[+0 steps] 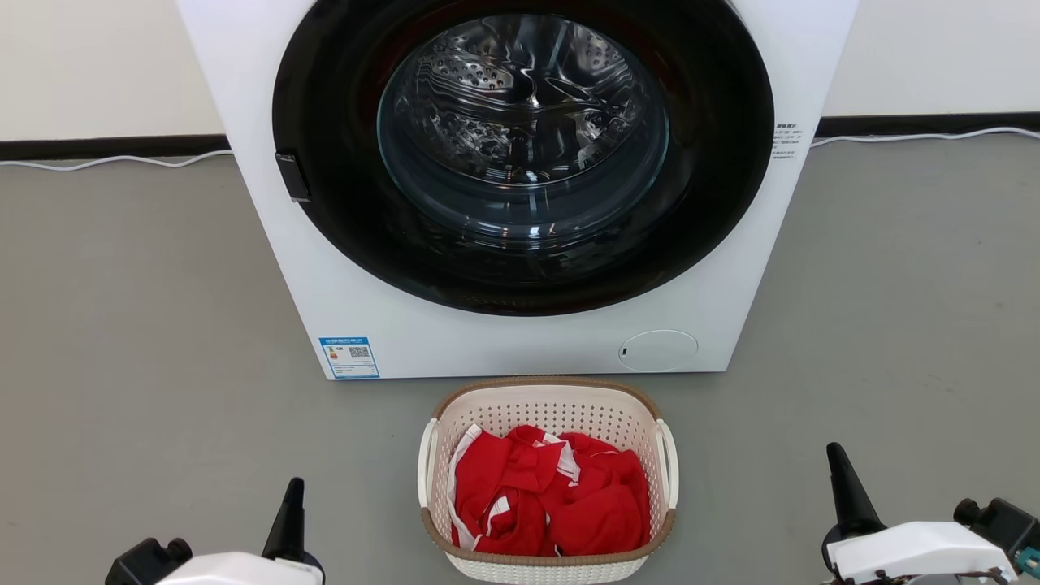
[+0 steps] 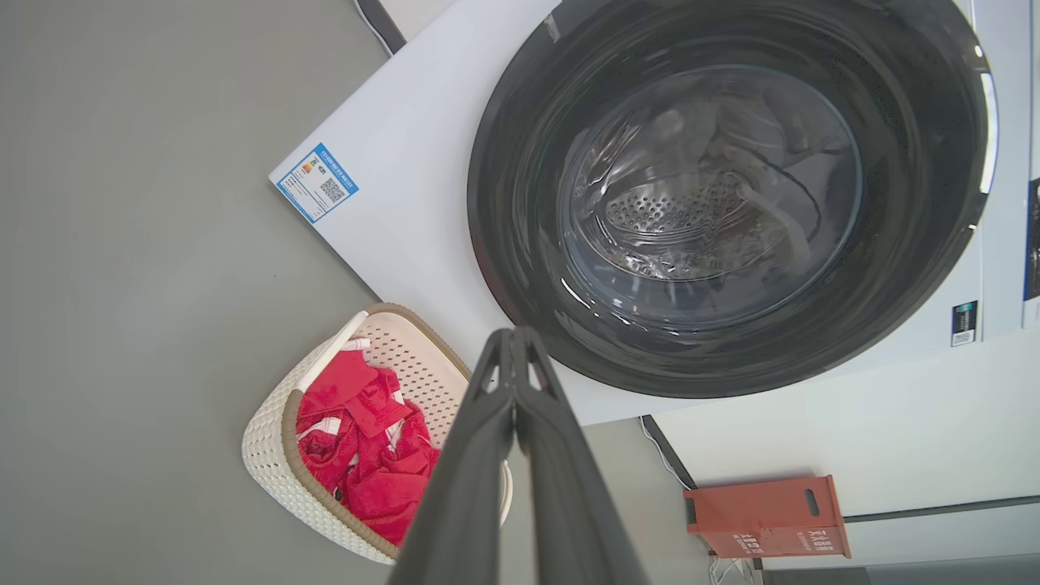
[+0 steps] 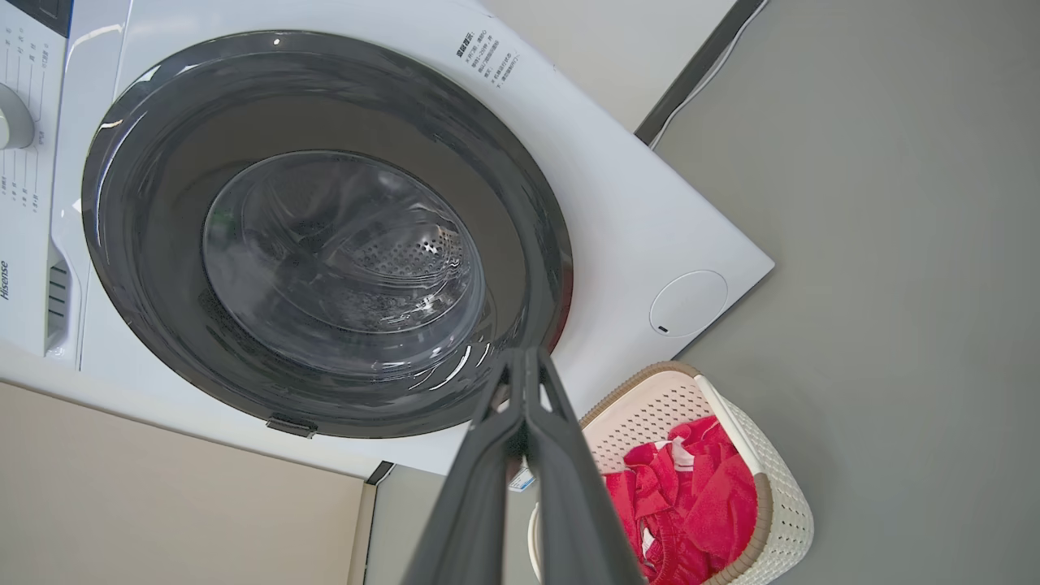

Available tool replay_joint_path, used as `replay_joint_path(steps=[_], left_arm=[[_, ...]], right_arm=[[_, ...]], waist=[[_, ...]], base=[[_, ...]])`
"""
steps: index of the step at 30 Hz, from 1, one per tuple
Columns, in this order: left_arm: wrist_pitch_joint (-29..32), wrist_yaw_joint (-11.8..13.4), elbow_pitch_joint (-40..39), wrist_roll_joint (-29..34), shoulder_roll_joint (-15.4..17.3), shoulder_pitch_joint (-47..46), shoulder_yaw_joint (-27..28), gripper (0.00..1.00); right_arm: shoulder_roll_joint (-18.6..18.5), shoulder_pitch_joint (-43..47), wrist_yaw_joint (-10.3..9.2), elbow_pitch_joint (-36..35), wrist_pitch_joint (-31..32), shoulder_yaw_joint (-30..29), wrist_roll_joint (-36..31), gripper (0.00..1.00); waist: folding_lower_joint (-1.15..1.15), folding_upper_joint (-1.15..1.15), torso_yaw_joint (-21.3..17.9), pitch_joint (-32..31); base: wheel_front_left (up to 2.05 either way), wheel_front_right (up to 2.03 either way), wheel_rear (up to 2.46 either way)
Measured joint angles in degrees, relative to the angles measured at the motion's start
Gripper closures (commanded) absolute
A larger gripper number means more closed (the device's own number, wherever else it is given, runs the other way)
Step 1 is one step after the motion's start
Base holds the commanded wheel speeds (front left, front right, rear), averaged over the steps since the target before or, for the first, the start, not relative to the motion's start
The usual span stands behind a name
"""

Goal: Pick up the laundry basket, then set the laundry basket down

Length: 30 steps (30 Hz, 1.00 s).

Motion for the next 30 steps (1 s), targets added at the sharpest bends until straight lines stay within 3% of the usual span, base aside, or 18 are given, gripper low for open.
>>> replay_joint_path(steps=[30], left_arm=[[4.92, -2.89, -0.69, -17.33, 0.09, -2.51, 2.11, 1.00]], right_arm=[[0.90, -1.28, 0.00, -2.14, 4.98, -3.08, 19.35, 1.00]], waist=[[0.00, 0.00, 0.44, 0.29]], base=[[0.00, 0.00, 0.00]])
